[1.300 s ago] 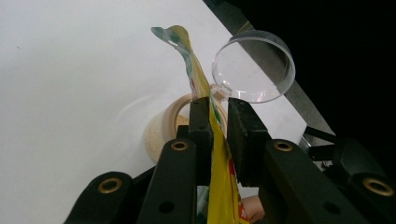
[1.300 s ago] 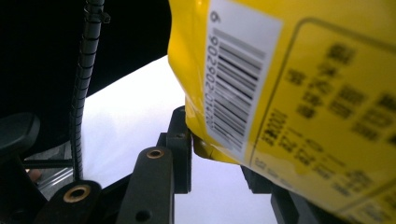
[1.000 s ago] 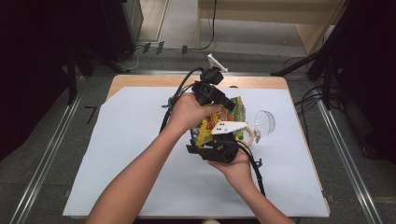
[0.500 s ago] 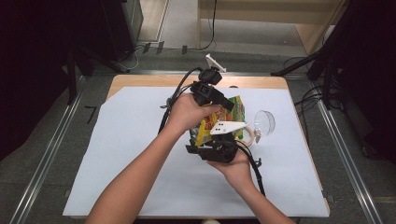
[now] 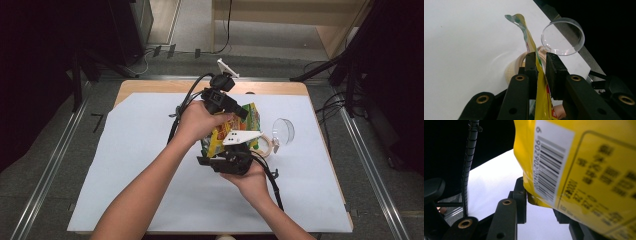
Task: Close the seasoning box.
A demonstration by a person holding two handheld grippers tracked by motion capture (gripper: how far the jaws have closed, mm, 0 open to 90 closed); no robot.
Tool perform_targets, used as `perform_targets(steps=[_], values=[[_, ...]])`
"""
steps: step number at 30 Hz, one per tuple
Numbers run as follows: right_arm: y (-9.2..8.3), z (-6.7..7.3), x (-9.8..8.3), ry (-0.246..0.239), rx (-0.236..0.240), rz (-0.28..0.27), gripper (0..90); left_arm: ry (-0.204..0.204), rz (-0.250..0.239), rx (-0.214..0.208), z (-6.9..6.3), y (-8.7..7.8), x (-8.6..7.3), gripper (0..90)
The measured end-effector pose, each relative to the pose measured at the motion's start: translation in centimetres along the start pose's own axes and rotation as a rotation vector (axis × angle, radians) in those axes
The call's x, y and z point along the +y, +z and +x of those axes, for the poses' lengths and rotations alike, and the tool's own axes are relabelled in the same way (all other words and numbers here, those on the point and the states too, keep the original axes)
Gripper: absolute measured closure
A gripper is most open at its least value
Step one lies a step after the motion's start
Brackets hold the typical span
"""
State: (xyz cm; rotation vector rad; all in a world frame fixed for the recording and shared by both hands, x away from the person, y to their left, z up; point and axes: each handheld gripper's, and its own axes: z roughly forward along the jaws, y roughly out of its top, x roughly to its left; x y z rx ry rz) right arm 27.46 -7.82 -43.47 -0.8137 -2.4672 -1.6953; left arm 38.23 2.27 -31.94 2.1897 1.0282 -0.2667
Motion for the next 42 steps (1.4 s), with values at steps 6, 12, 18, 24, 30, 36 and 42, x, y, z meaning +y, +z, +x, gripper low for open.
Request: perform_targets(steps=[6,12,18,24,30,36,42], values=[[0.0,0.05,-0.05,0.011,-0.003,-0.001,69.3,0.003,0.008,0.0,-0.04,0.17,0.06,80.7],[-0.07,0.11,-0.03,0.025,0.006,-0.012,69.4,0.0,0.012,-0.007,0.02,0.23,0.16,80.7],[-0.08,0.16,-0.05,0.022,0.002,-0.011,69.4,0.003,0.013,-0.008,0.0,0.2,0.12,80.7],[-0.08,0.2,-0.03,0.022,0.001,-0.009,69.4,0.0,0.017,-0.012,0.03,0.19,0.13,80.6],[-0.14,0.32,-0.09,0.029,-0.004,-0.011,69.4,-0.001,0.02,-0.02,-0.06,0.3,0.14,80.6],[-0.2,0.46,-0.28,0.038,-0.011,-0.02,69.4,0.002,0.026,-0.022,-0.15,0.42,0.14,80.8],[-0.29,0.5,-0.41,0.033,-0.009,-0.025,69.5,0.014,0.019,-0.018,-0.68,0.35,0.04,80.2]])
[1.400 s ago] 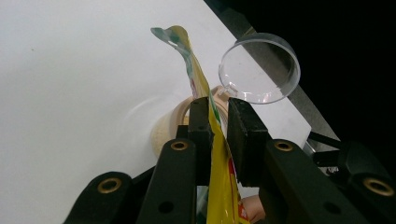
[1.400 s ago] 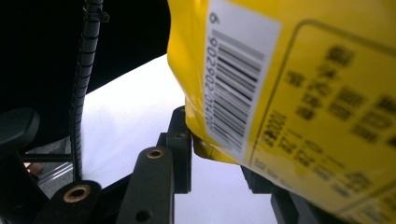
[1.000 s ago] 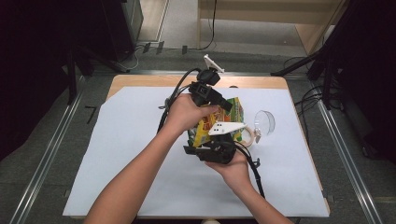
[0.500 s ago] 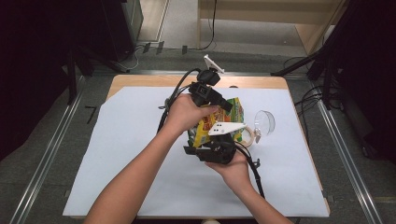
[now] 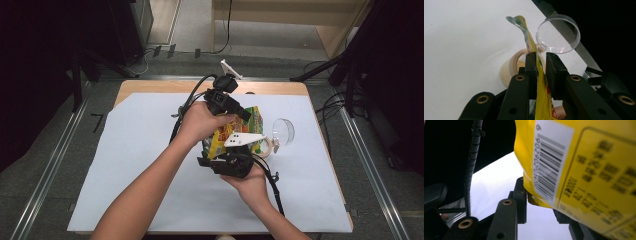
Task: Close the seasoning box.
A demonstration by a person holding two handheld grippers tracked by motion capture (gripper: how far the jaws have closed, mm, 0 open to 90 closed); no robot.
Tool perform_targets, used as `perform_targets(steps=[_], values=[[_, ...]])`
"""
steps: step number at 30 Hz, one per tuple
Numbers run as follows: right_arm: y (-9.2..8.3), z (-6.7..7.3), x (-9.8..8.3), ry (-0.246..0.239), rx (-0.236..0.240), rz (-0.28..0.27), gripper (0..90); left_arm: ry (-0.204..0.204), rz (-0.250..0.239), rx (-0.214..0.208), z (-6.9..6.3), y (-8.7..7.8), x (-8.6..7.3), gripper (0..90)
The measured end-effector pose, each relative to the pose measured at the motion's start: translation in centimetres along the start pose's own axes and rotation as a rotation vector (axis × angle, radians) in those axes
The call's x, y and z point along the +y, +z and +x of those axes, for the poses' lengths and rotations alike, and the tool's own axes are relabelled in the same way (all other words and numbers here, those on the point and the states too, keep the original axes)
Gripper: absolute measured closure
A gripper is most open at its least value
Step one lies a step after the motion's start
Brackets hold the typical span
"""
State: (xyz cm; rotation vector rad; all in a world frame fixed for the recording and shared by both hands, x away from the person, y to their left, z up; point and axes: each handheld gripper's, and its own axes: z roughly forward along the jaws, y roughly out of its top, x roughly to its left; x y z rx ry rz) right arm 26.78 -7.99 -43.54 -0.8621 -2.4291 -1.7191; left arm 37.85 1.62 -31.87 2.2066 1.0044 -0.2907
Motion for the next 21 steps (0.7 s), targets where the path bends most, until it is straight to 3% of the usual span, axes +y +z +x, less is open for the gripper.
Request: perform_targets(steps=[4,10,21], values=[[0.11,0.04,0.09,-0.006,0.007,-0.006,69.6,0.013,-0.005,0.018,-0.32,-0.24,-0.06,80.2],[0.09,0.1,0.33,-0.005,0.013,0.002,69.5,-0.012,0.0,0.007,0.14,-0.37,0.08,80.9],[0.07,-0.08,0.42,0.002,0.02,0.001,69.7,-0.011,0.016,0.012,0.22,-0.21,0.4,81.4]])
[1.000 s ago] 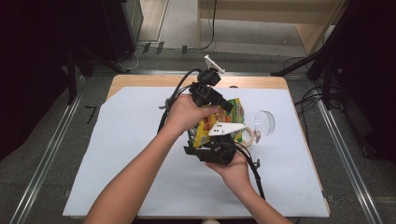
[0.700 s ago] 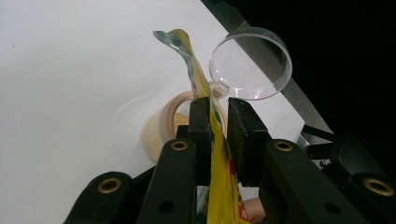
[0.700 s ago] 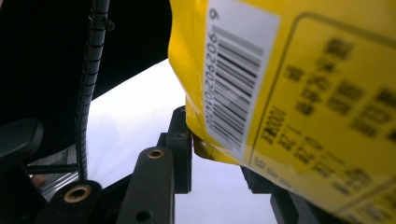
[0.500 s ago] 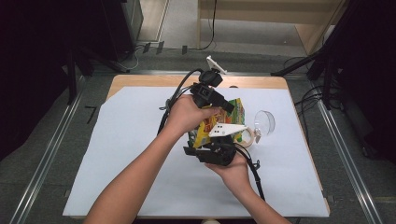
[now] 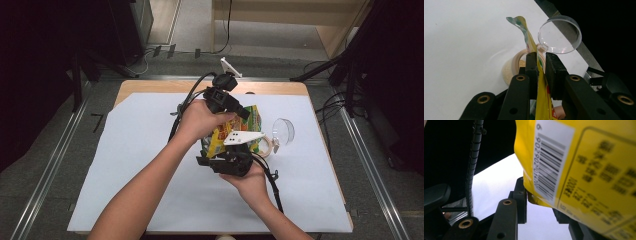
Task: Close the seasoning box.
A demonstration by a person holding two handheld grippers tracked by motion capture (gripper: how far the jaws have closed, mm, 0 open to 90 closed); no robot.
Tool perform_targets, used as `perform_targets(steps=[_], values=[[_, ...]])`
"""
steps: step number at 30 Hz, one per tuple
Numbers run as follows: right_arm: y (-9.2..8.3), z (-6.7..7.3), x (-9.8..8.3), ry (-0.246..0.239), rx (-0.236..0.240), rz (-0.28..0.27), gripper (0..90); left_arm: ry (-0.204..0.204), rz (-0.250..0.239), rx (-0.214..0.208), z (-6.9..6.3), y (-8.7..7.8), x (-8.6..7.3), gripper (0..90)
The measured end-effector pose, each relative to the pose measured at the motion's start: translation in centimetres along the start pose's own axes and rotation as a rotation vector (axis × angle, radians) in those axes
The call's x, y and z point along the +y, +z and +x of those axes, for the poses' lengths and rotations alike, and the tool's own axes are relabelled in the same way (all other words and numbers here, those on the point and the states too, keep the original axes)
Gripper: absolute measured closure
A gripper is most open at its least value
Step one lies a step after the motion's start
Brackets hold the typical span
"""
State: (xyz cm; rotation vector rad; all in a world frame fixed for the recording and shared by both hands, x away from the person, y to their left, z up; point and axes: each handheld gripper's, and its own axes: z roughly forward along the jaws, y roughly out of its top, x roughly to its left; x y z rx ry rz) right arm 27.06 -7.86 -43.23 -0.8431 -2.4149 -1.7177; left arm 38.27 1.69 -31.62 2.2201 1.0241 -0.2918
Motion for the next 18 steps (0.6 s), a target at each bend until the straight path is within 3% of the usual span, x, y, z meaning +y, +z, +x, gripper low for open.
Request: perform_targets(steps=[18], values=[[0.16,-0.02,0.08,-0.006,0.0,0.001,69.8,-0.002,-0.01,0.002,0.1,-0.14,-0.11,81.3]])
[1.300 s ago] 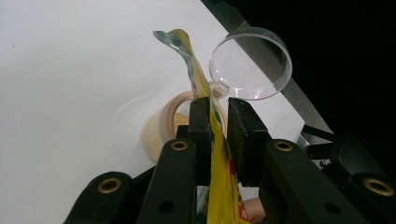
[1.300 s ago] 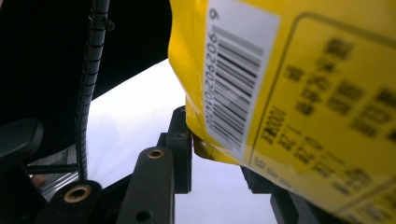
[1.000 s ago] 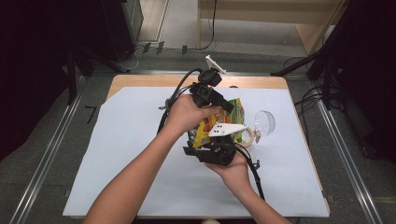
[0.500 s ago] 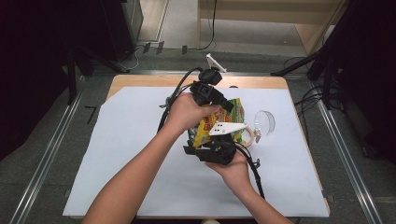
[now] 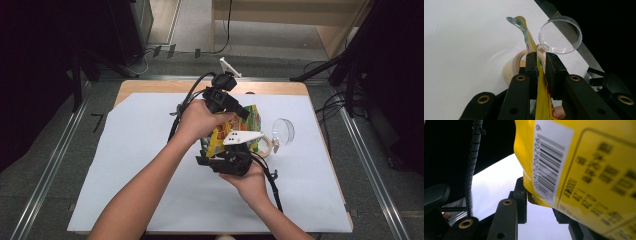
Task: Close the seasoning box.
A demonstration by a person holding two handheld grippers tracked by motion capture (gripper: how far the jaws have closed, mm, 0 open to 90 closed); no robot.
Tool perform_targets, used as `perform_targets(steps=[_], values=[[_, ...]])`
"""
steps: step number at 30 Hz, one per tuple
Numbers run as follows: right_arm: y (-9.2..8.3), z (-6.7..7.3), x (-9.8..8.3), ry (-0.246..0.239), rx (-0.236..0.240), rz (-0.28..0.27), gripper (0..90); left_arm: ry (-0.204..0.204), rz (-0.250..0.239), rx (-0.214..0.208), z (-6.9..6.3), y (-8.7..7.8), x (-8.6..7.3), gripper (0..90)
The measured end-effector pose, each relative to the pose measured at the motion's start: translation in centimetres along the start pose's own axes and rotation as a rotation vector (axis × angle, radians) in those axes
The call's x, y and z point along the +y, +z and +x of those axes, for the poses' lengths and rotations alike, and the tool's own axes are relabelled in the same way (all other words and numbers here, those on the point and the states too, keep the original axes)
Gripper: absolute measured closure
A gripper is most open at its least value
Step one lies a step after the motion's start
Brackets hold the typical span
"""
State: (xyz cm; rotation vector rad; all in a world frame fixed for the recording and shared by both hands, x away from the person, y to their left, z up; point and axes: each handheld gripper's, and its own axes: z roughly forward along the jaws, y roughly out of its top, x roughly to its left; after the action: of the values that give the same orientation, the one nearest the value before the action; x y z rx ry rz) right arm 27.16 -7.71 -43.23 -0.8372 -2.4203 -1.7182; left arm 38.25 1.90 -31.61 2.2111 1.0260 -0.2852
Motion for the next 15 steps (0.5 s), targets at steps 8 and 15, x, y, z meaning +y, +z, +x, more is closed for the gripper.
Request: perform_targets(steps=[8,15], values=[[-0.01,-0.06,-0.02,0.001,-0.002,0.002,69.8,0.002,-0.001,-0.002,-0.02,0.04,0.0,81.2],[-0.01,0.04,0.02,0.003,0.002,-0.001,69.8,-0.002,0.002,0.0,-0.01,-0.02,0.03,81.2]])
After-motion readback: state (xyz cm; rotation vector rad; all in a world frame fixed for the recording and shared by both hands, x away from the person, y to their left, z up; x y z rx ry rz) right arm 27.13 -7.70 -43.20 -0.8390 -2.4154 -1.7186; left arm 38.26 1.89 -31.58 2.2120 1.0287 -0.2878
